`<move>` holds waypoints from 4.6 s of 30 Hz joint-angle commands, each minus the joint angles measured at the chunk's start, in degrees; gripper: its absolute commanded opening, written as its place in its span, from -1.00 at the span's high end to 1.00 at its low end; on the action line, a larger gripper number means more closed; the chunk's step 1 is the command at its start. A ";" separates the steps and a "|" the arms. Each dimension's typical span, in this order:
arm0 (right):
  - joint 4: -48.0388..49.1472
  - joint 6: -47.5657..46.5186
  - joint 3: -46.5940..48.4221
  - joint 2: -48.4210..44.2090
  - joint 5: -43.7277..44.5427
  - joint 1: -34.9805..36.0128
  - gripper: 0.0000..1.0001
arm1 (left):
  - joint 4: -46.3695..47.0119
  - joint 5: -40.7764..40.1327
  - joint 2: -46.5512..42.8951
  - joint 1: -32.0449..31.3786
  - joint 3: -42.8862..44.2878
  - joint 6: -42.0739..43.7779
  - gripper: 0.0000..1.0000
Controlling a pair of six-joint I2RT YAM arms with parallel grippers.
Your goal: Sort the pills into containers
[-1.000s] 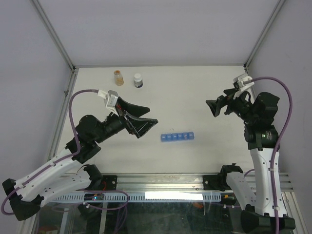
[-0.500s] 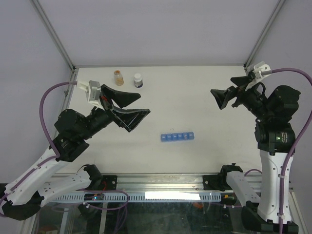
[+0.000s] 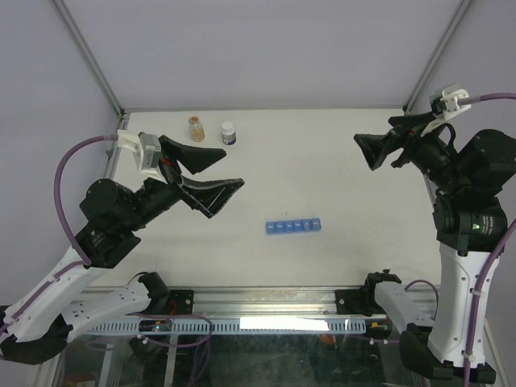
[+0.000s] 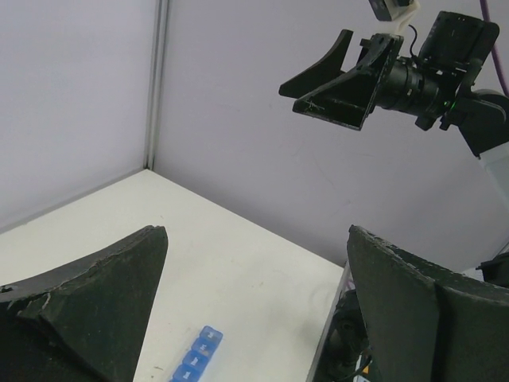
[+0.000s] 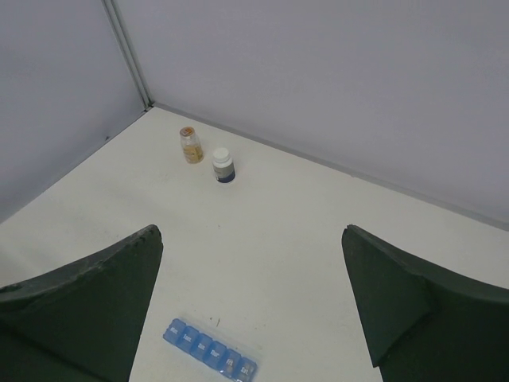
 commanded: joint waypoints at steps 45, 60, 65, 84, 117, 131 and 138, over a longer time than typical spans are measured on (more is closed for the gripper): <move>-2.61 1.34 6.80 3.26 -3.66 -3.00 -0.98 | -3.18 -1.71 3.82 0.43 0.46 9.98 -0.98; -2.76 0.07 6.78 4.01 -2.94 -3.03 -0.98 | -2.67 -1.05 4.92 0.47 -0.07 9.82 -0.98; -2.69 -0.31 7.05 4.44 -2.61 -3.03 -0.97 | -2.55 0.13 5.68 0.47 0.44 10.06 -0.98; -2.05 -0.50 5.97 4.85 -2.47 -3.03 -0.98 | -0.80 3.02 4.75 0.46 -0.67 9.55 -0.98; -1.56 0.05 5.00 4.50 -2.98 -3.01 -0.97 | -0.78 2.19 4.52 0.47 -2.56 9.80 -0.98; -1.17 0.47 4.16 4.24 -2.72 -3.03 -0.98 | -0.52 2.79 4.65 0.41 -2.96 9.58 -0.98; -1.09 0.47 4.25 4.19 -2.53 -3.09 -0.98 | -0.53 2.84 4.46 0.45 -3.32 9.73 -0.98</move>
